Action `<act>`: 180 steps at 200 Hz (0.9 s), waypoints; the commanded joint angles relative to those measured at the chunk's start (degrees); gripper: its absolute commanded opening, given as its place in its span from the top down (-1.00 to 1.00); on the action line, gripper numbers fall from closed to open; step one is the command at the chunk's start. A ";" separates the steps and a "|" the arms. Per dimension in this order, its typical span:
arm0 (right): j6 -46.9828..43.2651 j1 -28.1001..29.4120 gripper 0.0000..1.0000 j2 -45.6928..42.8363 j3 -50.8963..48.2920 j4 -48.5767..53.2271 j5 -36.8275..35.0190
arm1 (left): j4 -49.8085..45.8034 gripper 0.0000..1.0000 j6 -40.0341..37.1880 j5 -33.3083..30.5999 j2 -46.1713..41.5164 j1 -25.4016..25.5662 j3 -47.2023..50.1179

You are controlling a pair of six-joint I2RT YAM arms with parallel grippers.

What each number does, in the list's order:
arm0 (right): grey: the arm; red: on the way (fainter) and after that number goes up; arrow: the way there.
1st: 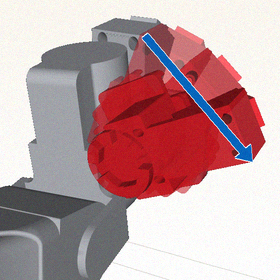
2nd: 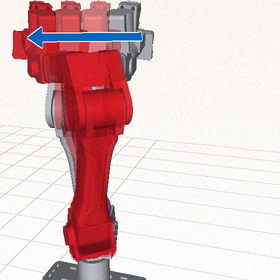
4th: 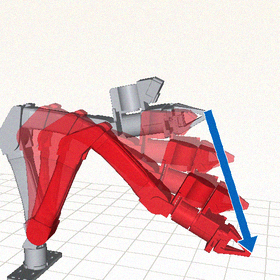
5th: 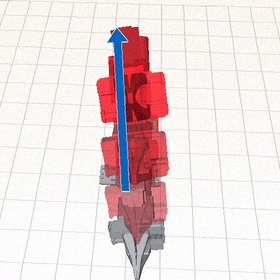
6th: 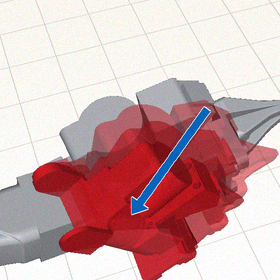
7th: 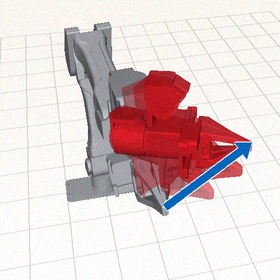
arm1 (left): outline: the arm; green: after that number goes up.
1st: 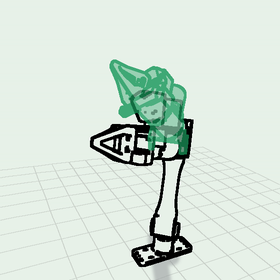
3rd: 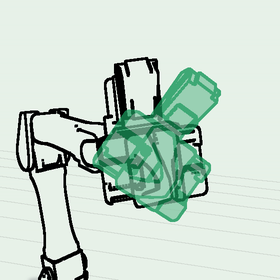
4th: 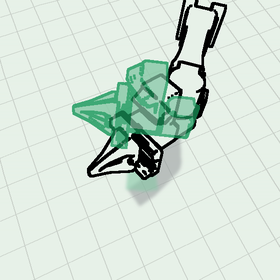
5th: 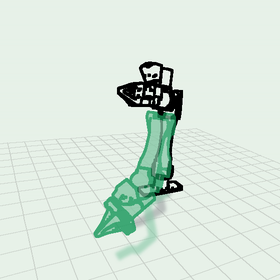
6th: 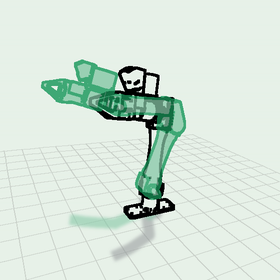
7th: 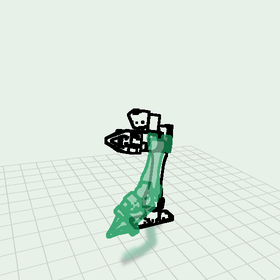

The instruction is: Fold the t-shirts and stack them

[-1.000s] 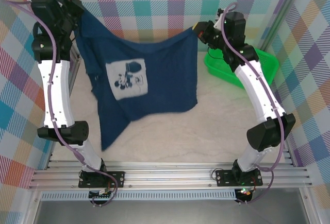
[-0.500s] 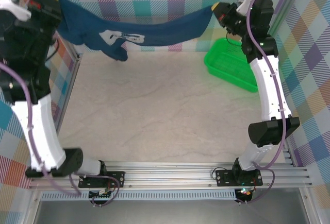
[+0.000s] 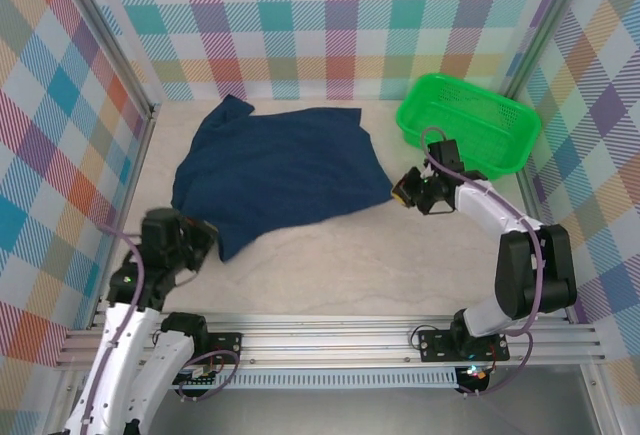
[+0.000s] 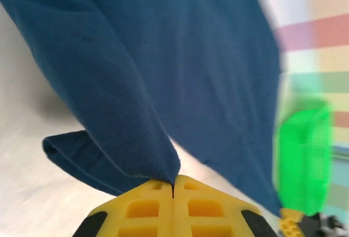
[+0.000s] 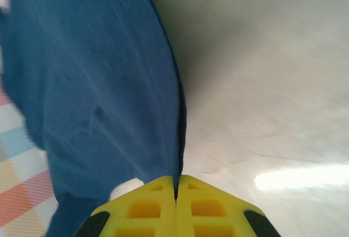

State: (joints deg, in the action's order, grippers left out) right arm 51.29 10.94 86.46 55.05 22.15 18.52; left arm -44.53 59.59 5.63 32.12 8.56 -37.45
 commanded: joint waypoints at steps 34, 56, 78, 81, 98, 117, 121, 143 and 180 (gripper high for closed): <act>1.43 1.29 1.00 -5.13 -3.63 14.21 -15.37 | -6.30 1.00 5.61 0.05 -3.58 3.64 8.97; 3.20 2.96 1.00 -8.97 -5.61 19.04 -18.71 | -7.08 1.00 4.70 -1.64 -1.54 3.57 8.45; 3.93 3.69 1.00 -10.19 -8.43 19.26 -18.08 | -5.65 1.00 4.72 -2.01 1.17 3.57 8.13; 4.00 3.72 1.00 -10.09 -8.53 19.92 -18.39 | -5.33 1.00 4.58 -2.02 1.42 3.57 8.06; 4.63 4.18 1.00 -10.72 -9.26 23.57 -21.45 | -4.45 1.00 4.38 -2.42 3.02 3.59 7.28; 6.25 4.18 1.00 -13.61 -11.41 25.80 -23.21 | -4.32 1.00 4.02 -2.55 4.33 3.66 6.66; 6.44 4.18 1.00 -14.16 -12.06 25.42 -23.04 | -4.03 1.00 3.87 -2.47 4.51 3.66 6.77; 6.74 4.19 1.00 -12.92 -14.32 22.92 -20.07 | -3.48 1.00 3.78 -1.98 5.43 3.75 7.37; 6.99 5.50 1.00 -9.18 -12.49 22.65 -19.83 | -6.90 1.00 4.75 -5.04 4.11 3.79 6.70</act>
State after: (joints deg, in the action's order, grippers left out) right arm 57.01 15.73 75.85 41.76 43.99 -1.48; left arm -49.19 63.79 3.31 37.36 11.62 -29.23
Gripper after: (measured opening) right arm 0.044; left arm 0.048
